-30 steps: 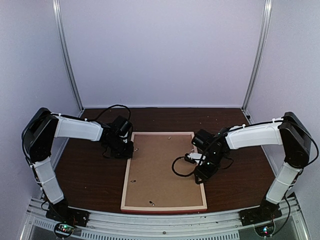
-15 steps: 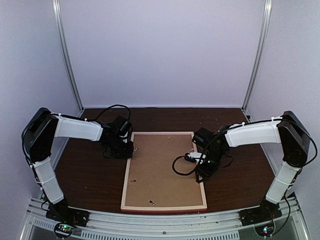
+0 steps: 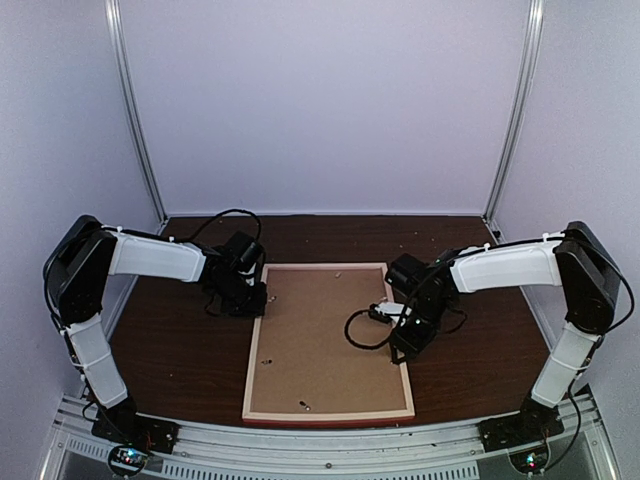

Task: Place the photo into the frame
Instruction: Press the fastener onto the backboard.

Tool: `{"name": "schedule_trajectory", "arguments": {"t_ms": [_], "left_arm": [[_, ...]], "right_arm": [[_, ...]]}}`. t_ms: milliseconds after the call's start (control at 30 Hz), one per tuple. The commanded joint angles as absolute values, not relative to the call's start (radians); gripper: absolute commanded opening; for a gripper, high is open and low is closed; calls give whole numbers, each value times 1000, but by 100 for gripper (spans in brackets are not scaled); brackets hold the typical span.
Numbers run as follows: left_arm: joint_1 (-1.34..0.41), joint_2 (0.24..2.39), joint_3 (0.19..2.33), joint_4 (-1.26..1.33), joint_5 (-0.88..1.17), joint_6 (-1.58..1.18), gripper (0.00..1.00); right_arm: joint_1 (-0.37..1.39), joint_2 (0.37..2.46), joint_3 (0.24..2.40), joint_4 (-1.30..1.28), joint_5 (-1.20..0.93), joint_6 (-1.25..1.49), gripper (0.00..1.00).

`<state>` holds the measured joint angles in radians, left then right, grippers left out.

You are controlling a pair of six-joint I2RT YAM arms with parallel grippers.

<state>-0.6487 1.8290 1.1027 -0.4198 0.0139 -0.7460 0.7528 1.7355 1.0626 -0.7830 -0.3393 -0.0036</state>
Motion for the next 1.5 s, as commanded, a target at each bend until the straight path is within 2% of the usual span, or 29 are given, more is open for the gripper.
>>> {"name": "schedule_trajectory", "arguments": {"t_ms": [0,100,200,767,867,967,1233,1333,1467], "left_arm": [[-661,1849,1123,-390,63,-719,17],[-661,1849,1122,-391,63,-719,17],[-661,1847,1120,-390,63,-721,17],[-669,1838,1118,-391,55,-721,18],[-669,1834,1117,-393,55,-721,18],[-669,1830,1115,-393,56,-719,18],[-676,1811,1107,-374,69,-700,21],[-676,1795,1100,-365,79,-697,27],[-676,1777,1098,-357,95,-691,42]], "right_arm": [[740,1707,1082,-643,-364,-2,47],[711,1685,1063,-602,-408,64,52],[688,1678,1057,-571,-434,114,54],[669,1821,1170,-644,-235,386,50],[669,1834,1173,-639,-224,411,45],[670,1842,1172,-635,-210,430,33],[665,1832,1165,-675,-155,447,23],[655,1815,1151,-699,-137,441,20],[641,1792,1122,-711,-129,430,18]]}}
